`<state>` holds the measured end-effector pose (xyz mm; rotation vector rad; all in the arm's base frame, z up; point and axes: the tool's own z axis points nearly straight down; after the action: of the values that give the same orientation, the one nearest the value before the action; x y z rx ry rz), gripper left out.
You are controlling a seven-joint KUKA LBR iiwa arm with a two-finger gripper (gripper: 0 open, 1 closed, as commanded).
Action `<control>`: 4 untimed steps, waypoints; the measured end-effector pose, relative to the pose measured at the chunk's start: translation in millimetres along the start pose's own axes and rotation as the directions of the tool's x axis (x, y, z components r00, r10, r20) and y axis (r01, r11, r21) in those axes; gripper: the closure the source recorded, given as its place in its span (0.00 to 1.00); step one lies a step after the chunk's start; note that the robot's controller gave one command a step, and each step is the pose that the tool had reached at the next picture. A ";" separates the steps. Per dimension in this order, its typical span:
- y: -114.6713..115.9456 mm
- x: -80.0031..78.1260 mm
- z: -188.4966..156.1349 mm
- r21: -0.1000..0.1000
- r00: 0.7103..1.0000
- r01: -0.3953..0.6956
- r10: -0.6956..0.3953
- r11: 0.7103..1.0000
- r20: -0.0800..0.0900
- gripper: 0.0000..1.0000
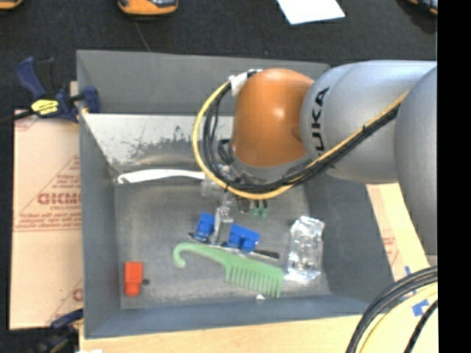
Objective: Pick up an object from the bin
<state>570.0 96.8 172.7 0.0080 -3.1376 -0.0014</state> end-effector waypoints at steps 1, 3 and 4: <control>-0.6 -1.1 -3.5 0.000 1.000 -0.003 0.003 1.000 0.006 0.00; -68.4 -11.9 62.6 -0.002 0.995 -0.097 0.097 0.995 0.011 0.00; -62.7 13.0 71.7 -0.004 0.962 -0.274 0.274 0.962 0.010 0.00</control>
Offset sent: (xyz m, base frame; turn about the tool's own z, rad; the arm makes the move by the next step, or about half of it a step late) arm 0.0128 -0.0582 -0.1027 0.1328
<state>557.0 34.1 101.0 -0.4273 -3.1192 -0.0050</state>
